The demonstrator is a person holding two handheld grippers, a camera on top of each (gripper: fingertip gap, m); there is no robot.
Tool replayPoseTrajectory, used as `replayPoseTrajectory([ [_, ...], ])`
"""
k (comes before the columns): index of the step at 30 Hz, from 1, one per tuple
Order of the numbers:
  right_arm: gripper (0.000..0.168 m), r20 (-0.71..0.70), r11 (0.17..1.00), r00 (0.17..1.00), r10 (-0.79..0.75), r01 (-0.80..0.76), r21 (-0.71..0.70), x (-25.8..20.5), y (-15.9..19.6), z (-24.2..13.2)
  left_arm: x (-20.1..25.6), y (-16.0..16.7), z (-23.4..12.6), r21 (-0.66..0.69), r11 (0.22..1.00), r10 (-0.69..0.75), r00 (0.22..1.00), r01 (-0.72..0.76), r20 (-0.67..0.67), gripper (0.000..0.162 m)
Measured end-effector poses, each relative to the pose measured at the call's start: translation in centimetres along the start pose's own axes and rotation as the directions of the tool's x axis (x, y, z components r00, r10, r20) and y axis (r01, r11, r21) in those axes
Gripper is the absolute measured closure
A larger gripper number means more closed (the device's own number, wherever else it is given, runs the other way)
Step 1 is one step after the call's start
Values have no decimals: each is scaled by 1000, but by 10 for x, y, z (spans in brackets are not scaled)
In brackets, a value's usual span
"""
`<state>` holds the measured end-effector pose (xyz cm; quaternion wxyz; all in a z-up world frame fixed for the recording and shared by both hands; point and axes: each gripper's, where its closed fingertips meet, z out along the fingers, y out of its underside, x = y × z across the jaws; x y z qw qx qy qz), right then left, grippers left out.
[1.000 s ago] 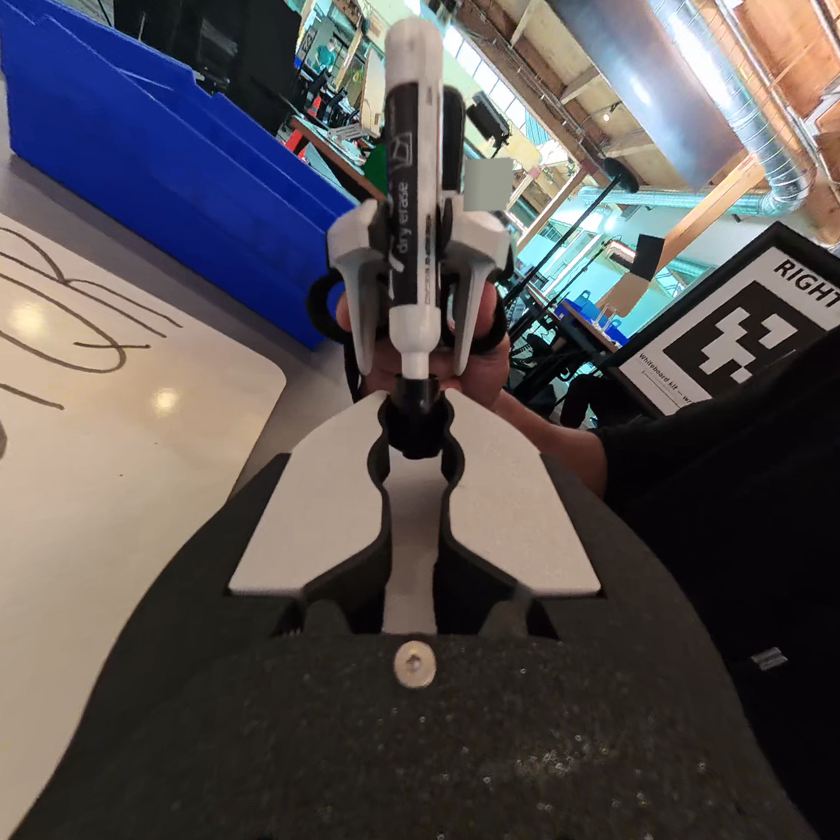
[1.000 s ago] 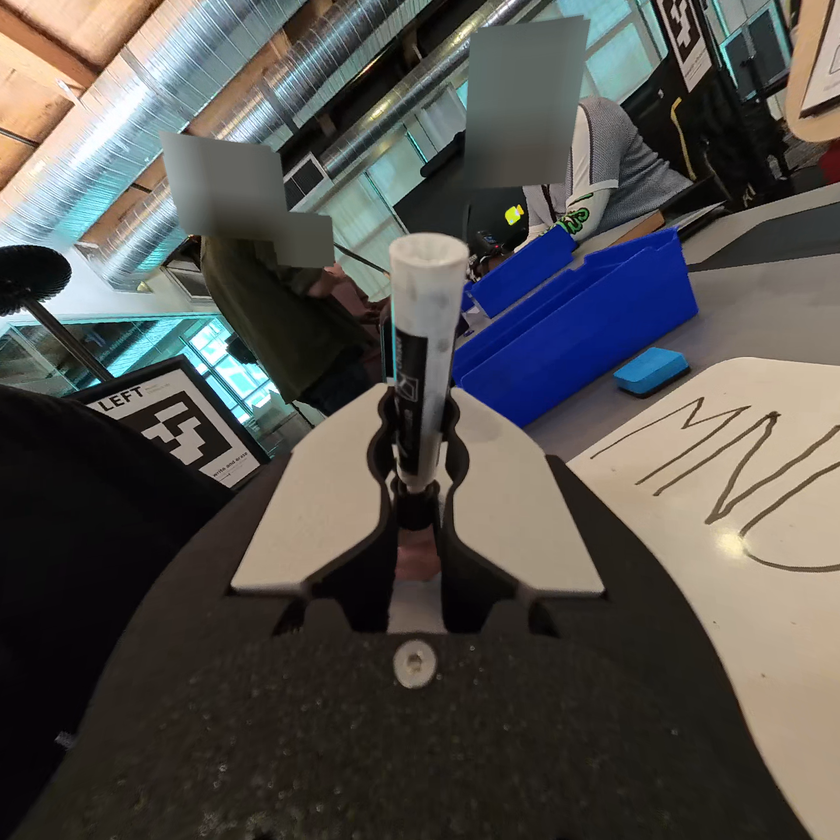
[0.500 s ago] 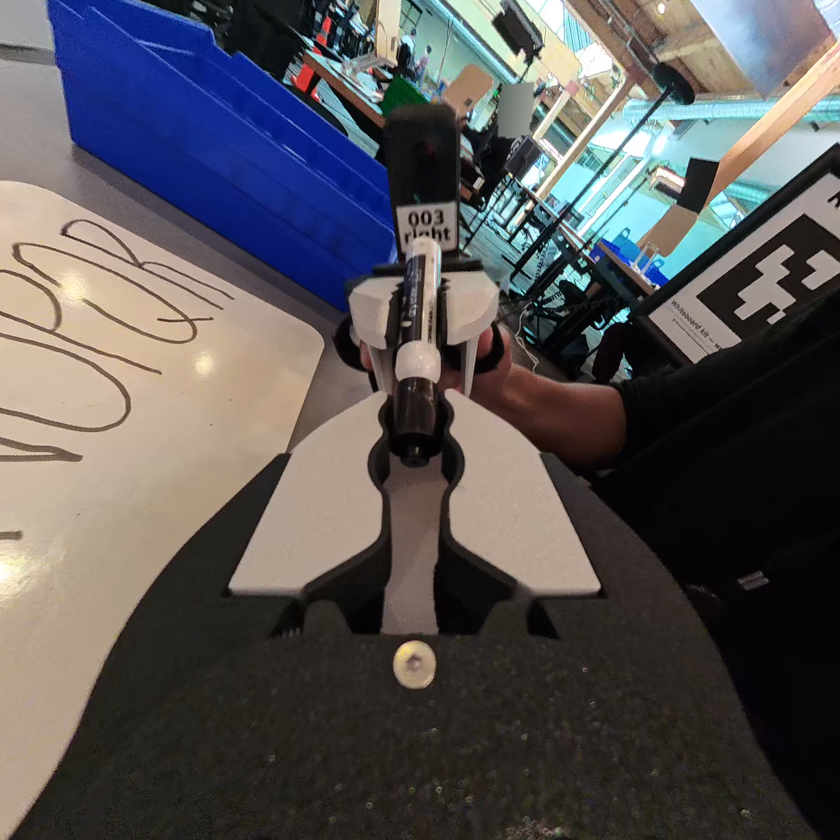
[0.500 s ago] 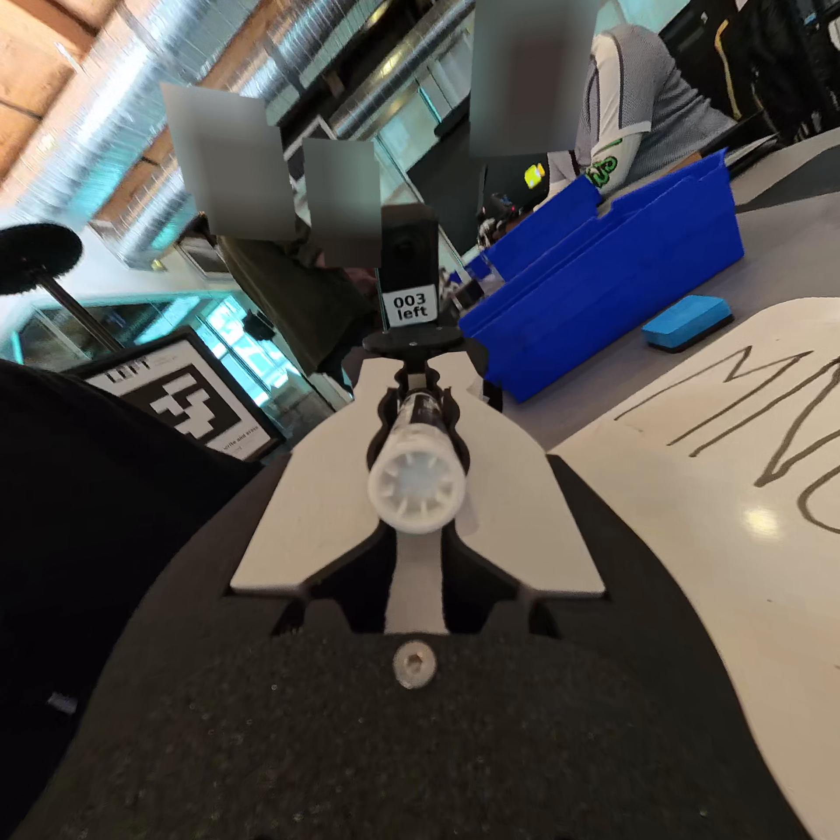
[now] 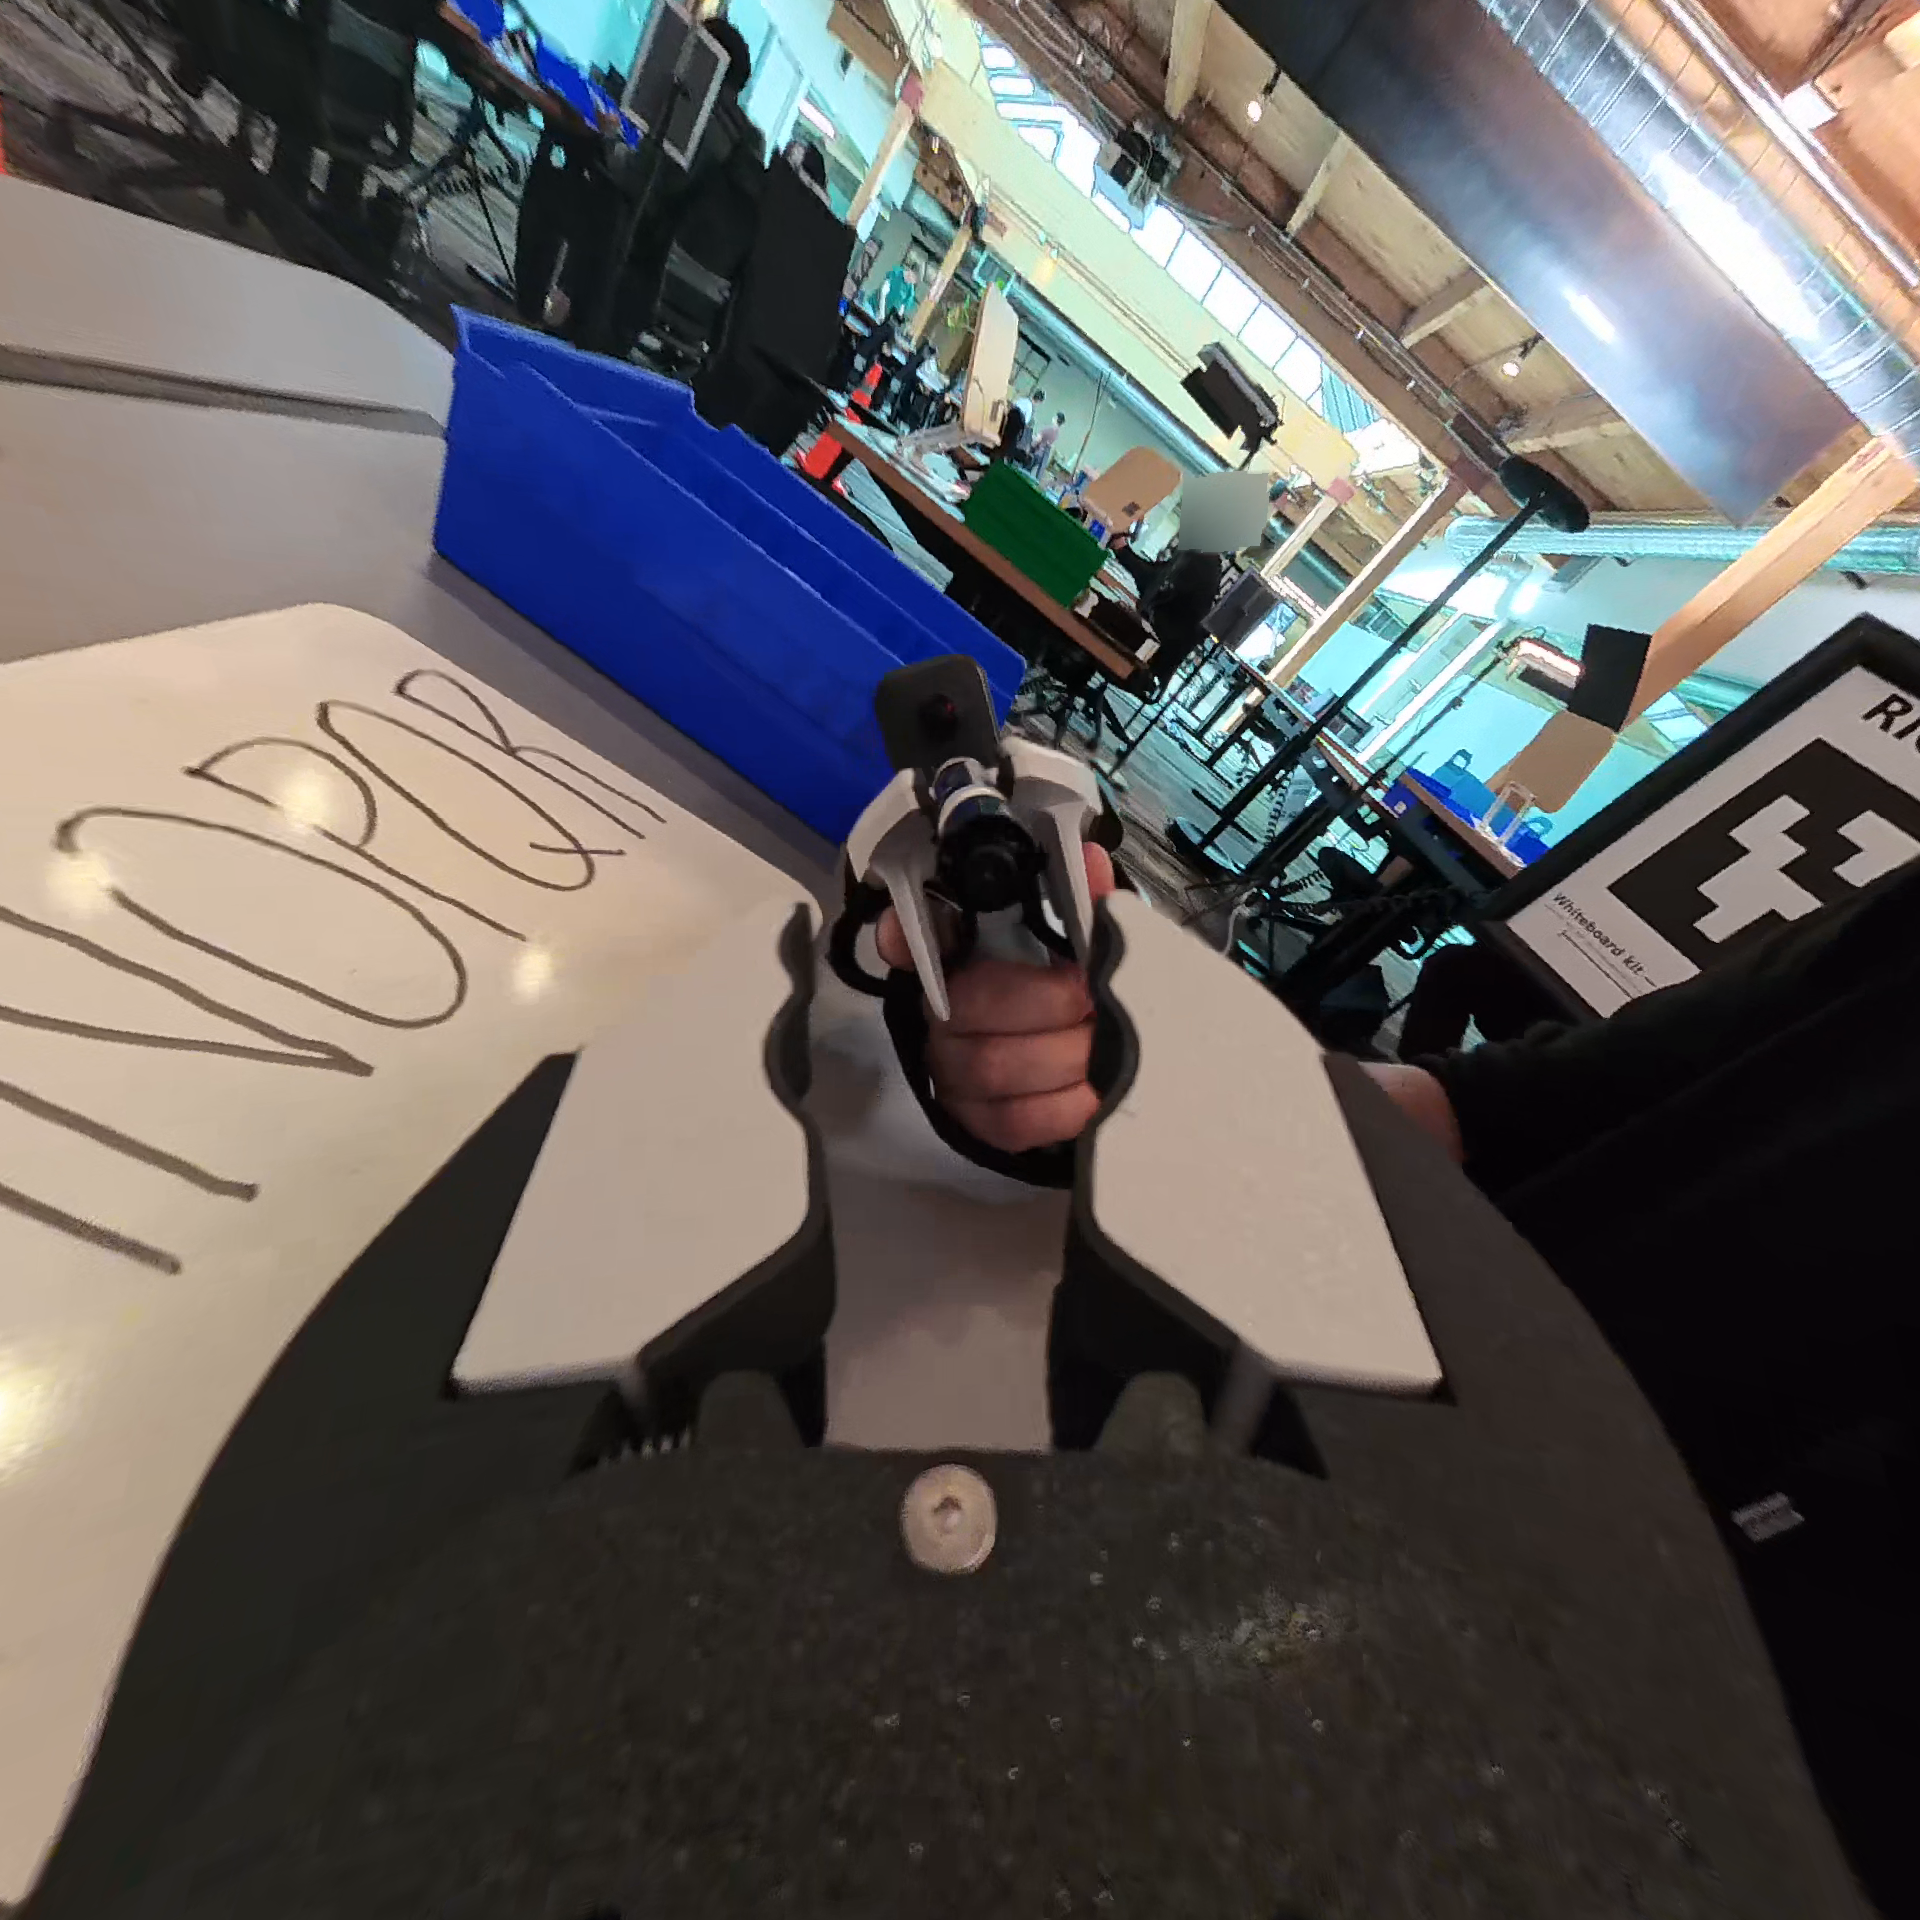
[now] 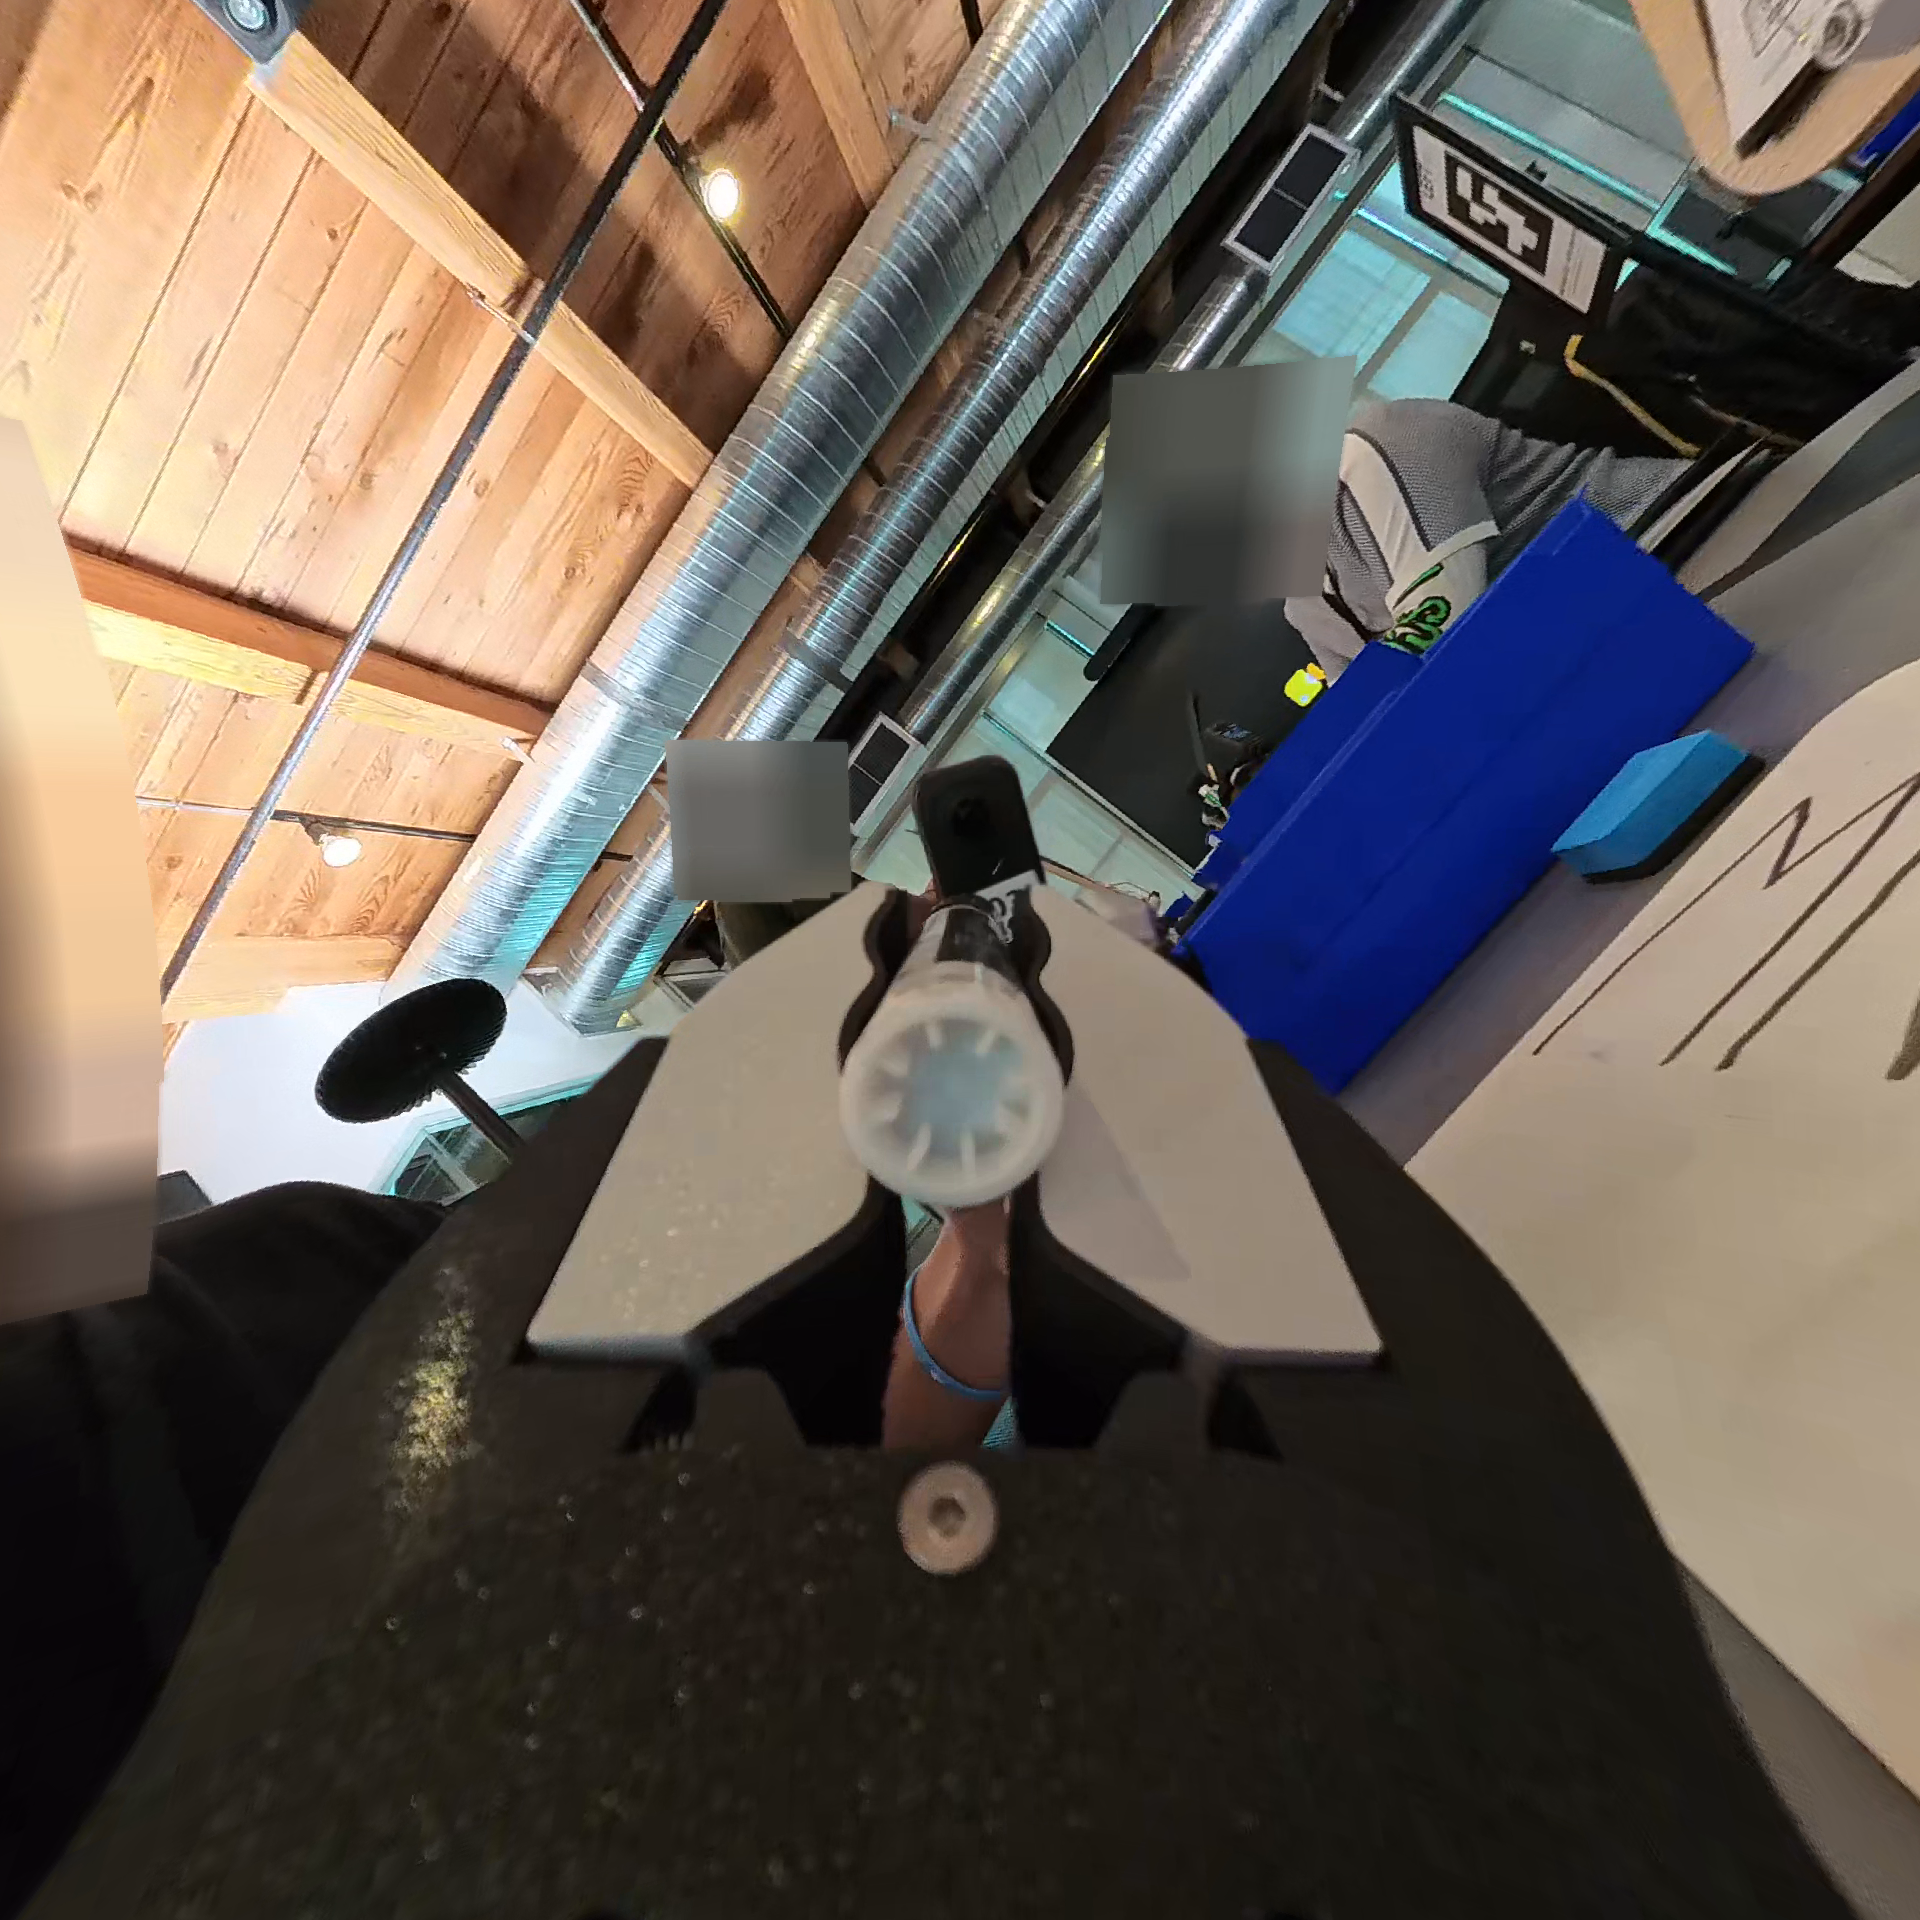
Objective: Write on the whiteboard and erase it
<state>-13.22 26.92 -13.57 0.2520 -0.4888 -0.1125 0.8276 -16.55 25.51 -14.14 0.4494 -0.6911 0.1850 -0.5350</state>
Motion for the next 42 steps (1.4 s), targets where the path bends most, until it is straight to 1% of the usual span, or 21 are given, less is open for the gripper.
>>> replayPoseTrajectory([
  [2, 148, -12, 1000, 1000, -10, 10, -18, 1, -1, -2, 1, -6, -5, 33, 998, 50, 999, -51, 17, 130],
  [4, 149, -18, 999, 1000, -23, 23, -31, 1, -1, -2, 1, -8, -7, 32, 995, 89, 996, -90, 32, 138],
  [6, 149, -18, 998, 999, -32, 31, -46, 0, 0, -1, 1, -4, -6, -4, 993, 116, 992, -116, 41, 138],
  [12, 149, -32, 995, 998, -55, 52, -82, 1, 7, 3, 2, -1, -4, -13, 993, 119, 993, -119, 28, 140],
  [14, 149, -39, 996, 998, -48, 45, -81, 3, 7, 3, 4, 2, -4, -26, 992, 127, 992, -126, 10, 154],
  [19, 149, -43, 995, 998, -53, 49, -89, 5, 8, 3, 4, 3, -4, -13, 994, 105, 995, -105, 3, 154],
  [21, 149, -51, 992, 997, -65, 60, -107, 7, 10, 3, 3, 6, -5, -29, 995, 99, 995, -99, 0, 154],
  [25, 148, -54, 988, 996, -73, 65, -141, 8, 15, 4, 2, 9, -8, -32, 998, 54, 997, -55, -50, 154],
  [28, 148, -63, 981, 995, -80, 68, -180, 11, 18, 3, 0, 14, -9, -61, 997, 48, 998, -51, -52, 154],
  [31, 148, -63, 979, 995, -81, 68, -192, 12, 21, 4, 0, 15, -11, -63, 997, 29, 997, -34, -75, 154],
  [34, 148, -63, 974, 994, -89, 74, -213, 13, 23, 4, 0, 18, -12, -75, 997, 30, 996, -36, -79, 154],
  [40, 148, -75, 978, 993, -87, 70, -197, 17, 25, 5, -4, 20, -13, -85, 996, 35, 997, -40, -65, 154],
  [42, 147, -89, 976, 992, -93, 74, -204, 20, 29, 6, -5, 25, -11, -122, 991, 47, 998, -53, -51, 153],
])
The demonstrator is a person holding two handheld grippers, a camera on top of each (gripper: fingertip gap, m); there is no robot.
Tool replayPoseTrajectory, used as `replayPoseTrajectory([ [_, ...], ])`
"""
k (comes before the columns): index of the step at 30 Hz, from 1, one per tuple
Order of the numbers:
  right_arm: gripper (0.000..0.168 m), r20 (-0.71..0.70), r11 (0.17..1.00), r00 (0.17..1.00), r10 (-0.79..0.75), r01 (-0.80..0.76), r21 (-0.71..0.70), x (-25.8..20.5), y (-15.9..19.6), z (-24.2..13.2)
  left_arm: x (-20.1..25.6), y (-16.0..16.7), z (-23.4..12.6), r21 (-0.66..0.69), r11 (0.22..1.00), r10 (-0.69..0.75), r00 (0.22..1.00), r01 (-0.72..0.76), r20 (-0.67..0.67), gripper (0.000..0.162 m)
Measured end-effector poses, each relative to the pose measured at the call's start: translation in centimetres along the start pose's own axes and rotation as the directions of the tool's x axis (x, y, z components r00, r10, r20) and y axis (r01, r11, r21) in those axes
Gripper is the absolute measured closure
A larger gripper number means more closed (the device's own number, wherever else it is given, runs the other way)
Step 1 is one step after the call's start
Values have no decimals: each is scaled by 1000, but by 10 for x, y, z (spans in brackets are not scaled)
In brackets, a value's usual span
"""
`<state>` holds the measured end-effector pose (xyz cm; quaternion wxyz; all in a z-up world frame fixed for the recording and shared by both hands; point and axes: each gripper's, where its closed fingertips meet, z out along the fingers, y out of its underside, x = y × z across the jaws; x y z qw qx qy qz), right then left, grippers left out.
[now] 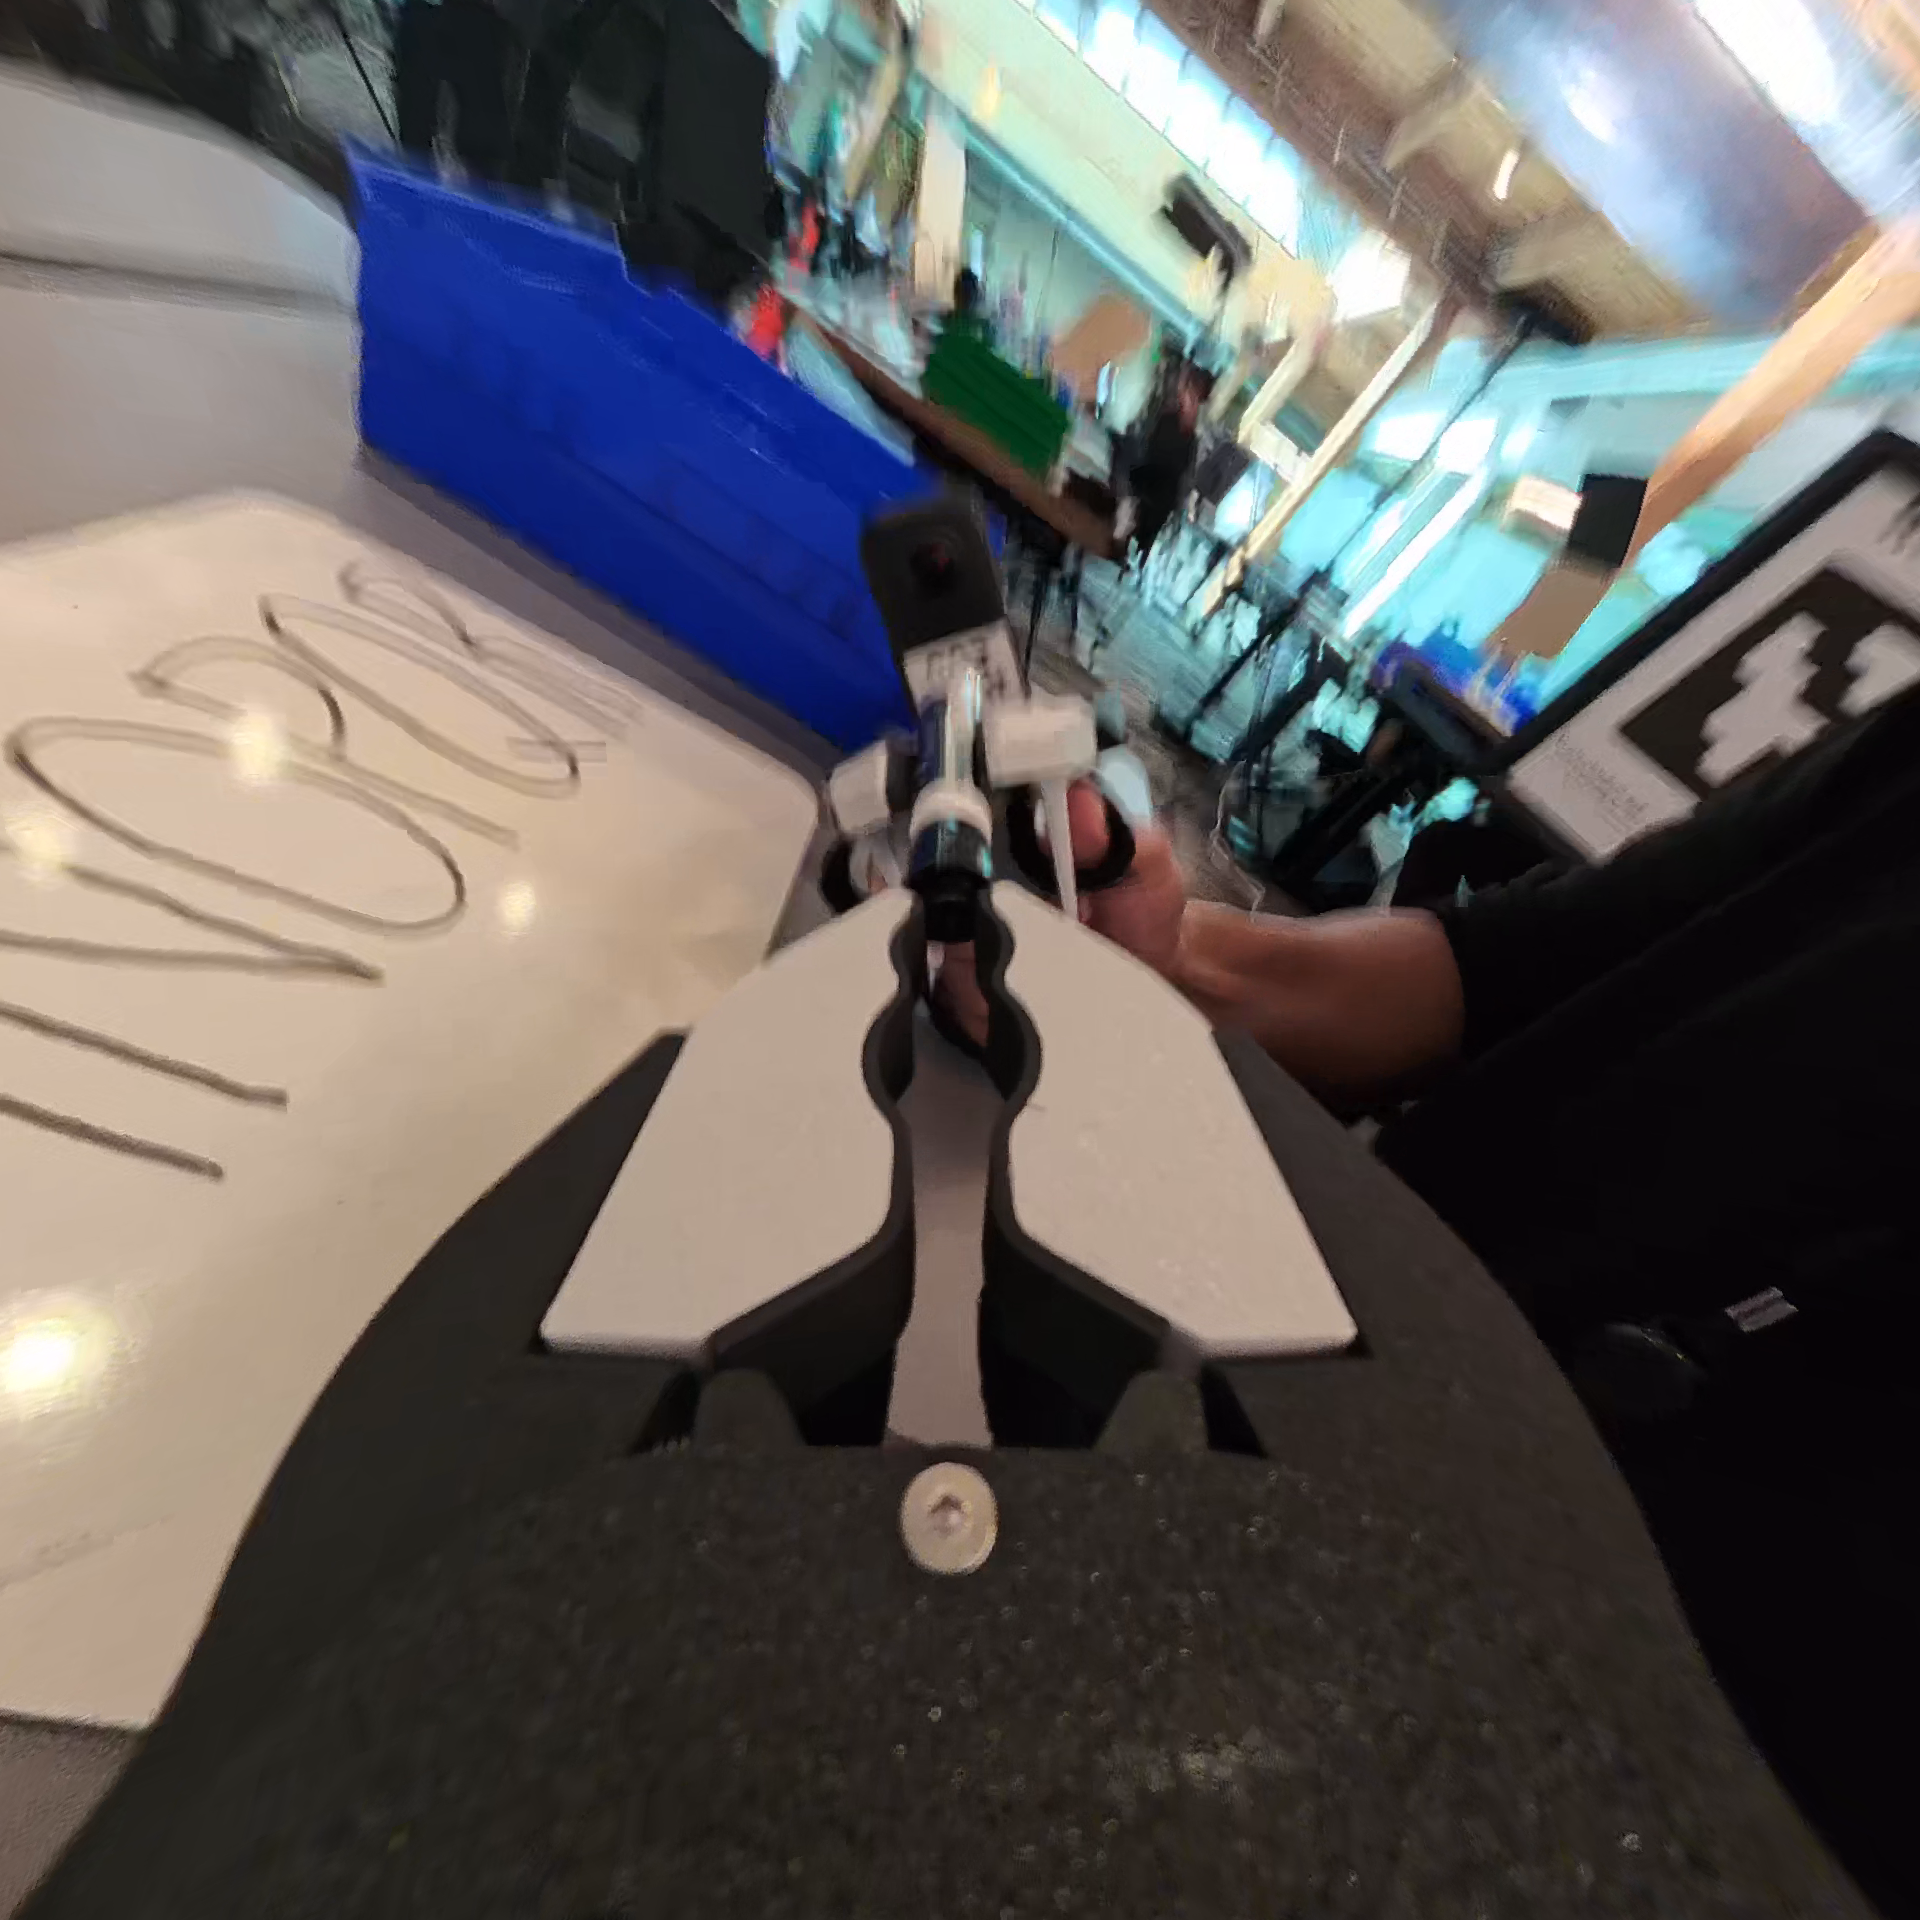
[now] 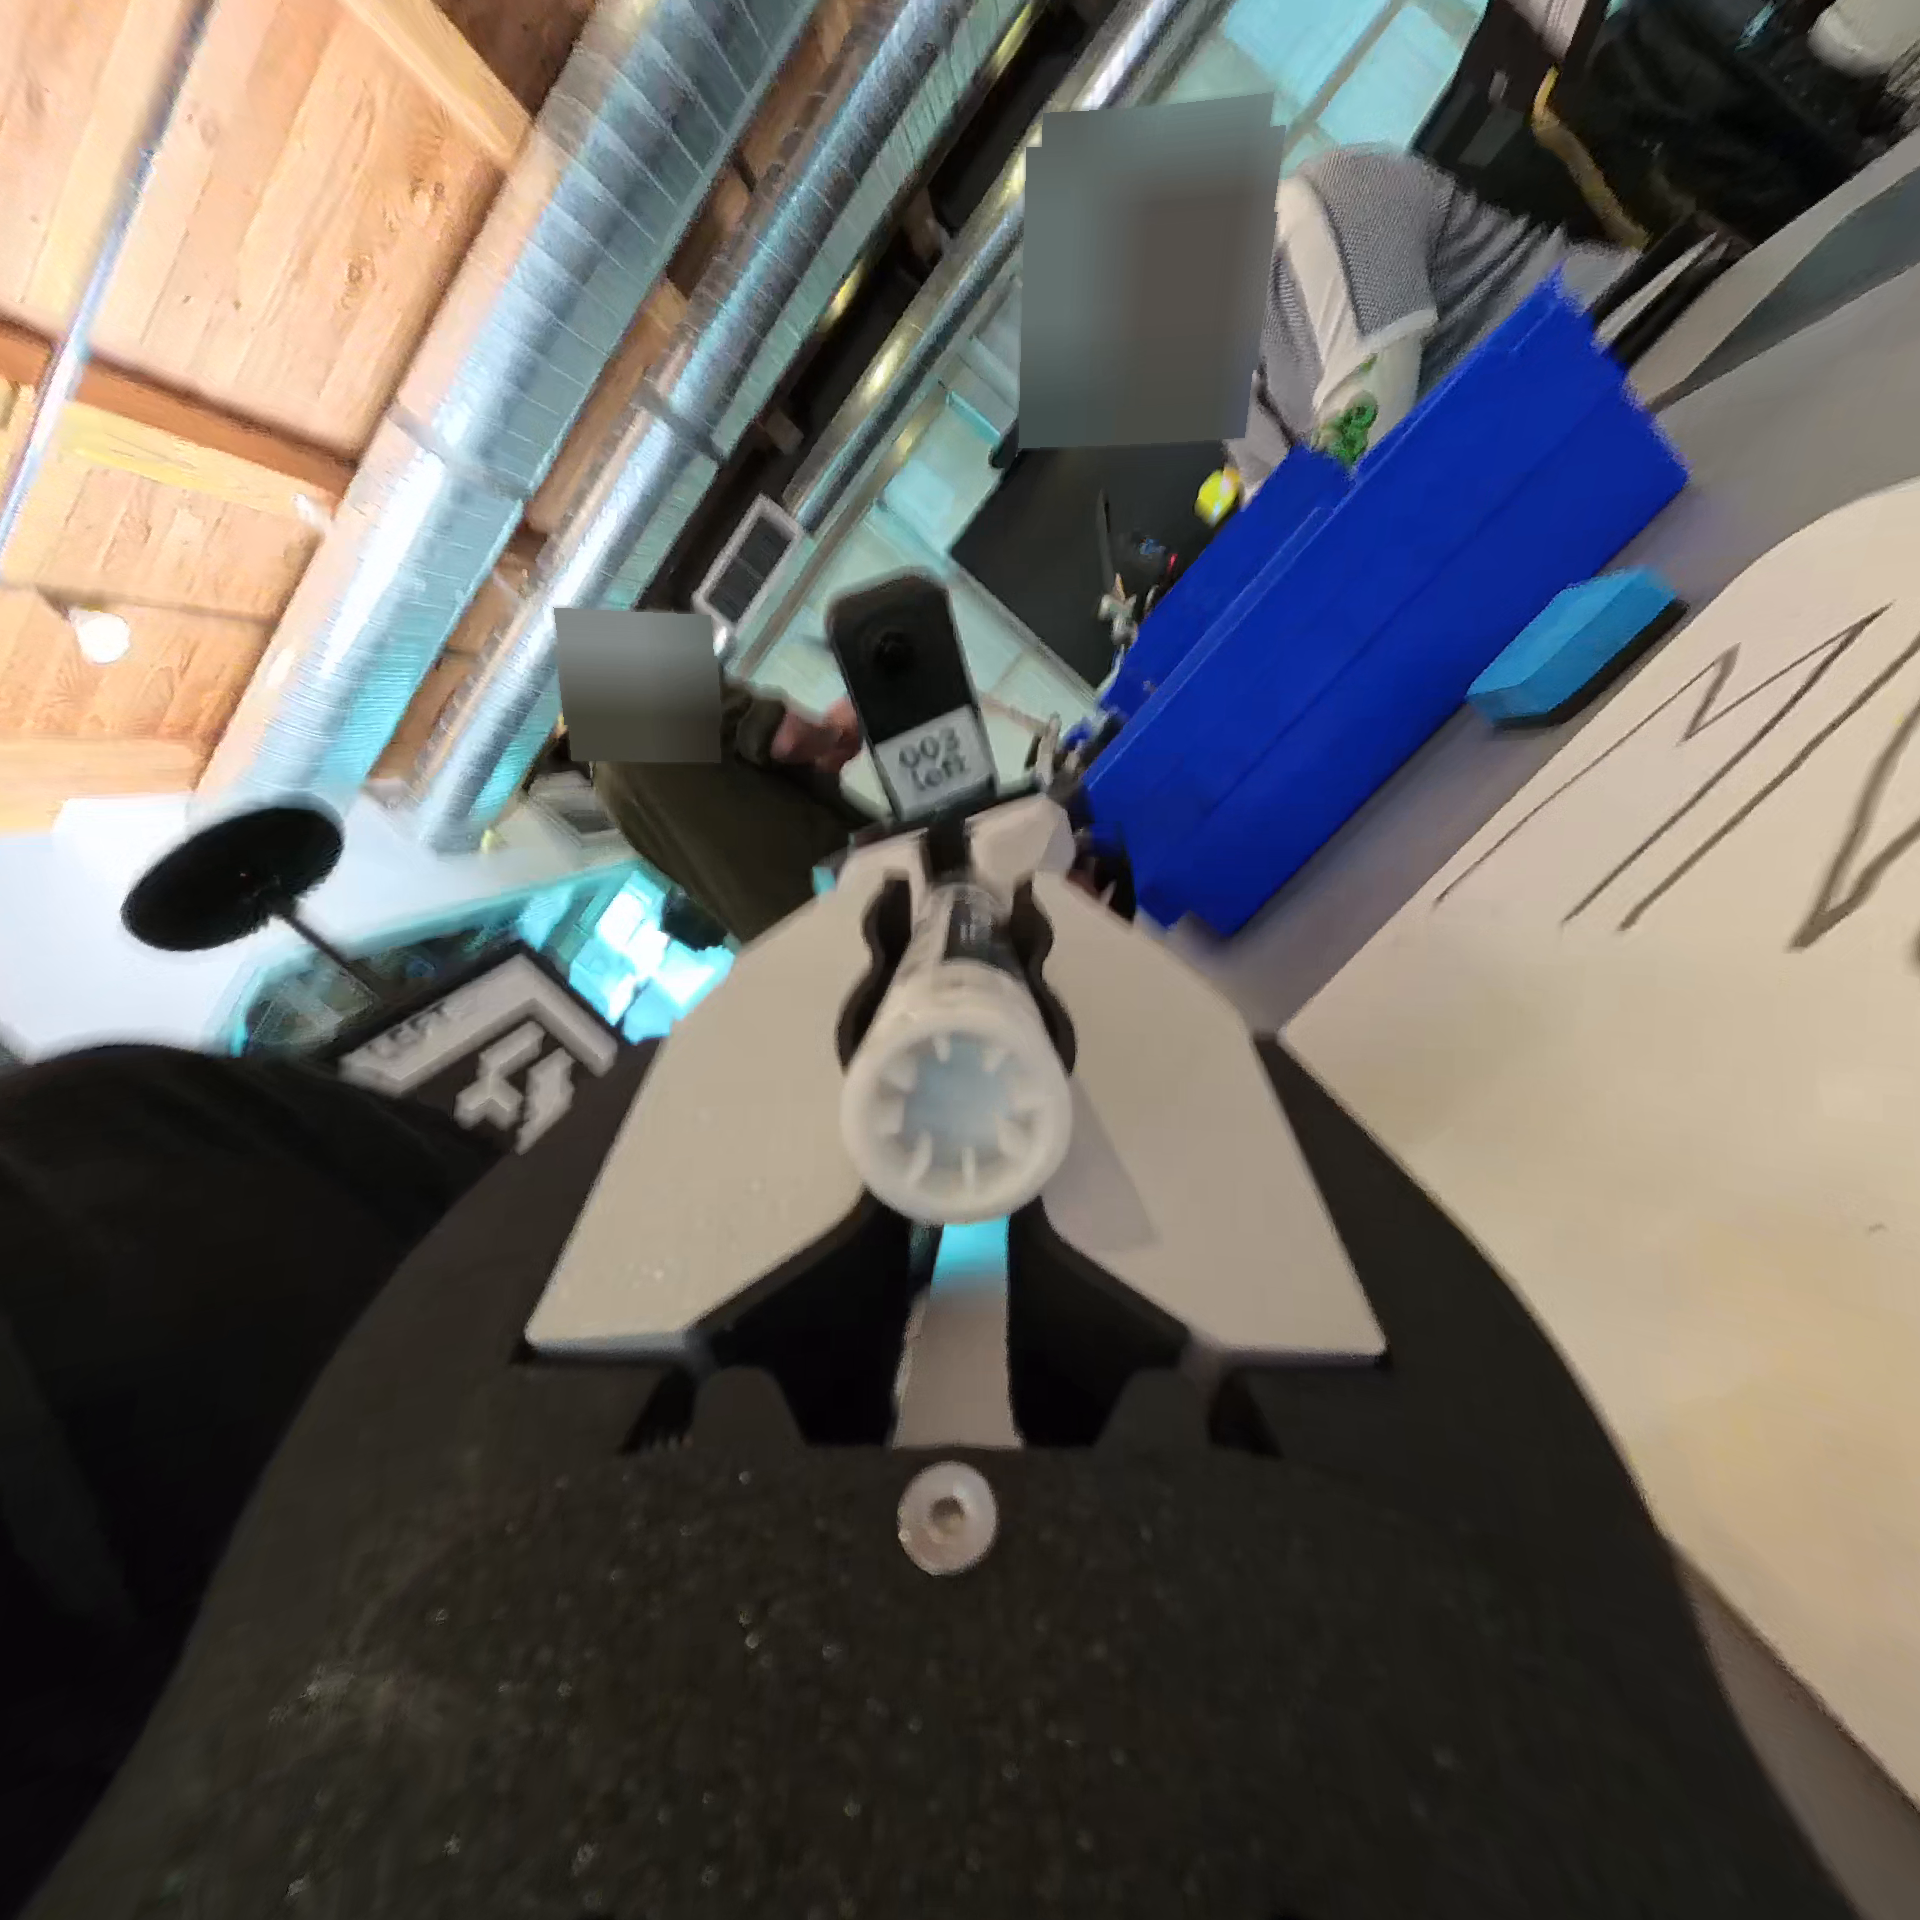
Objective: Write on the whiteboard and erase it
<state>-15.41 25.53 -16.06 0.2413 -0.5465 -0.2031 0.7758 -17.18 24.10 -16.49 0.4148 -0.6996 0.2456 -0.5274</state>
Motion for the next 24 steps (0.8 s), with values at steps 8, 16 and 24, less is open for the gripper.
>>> replayPoseTrajectory([
  [8, 148, 7, 1000, 1000, 18, -18, 20, -1, -3, 2, 1, -7, 1, 58, 998, -2, 1000, 2, 0, 154],
  [16, 149, -140, 981, 971, -193, 193, -16, -6, -18, -2, -16, -17, -37, 235, 972, -64, 966, 3, 252, 116],
  [24, 149, -362, 904, 828, -428, 390, -177, -31, -58, -34, -25, 5, -55, 253, 967, -126, 920, 31, 371, 111],
])
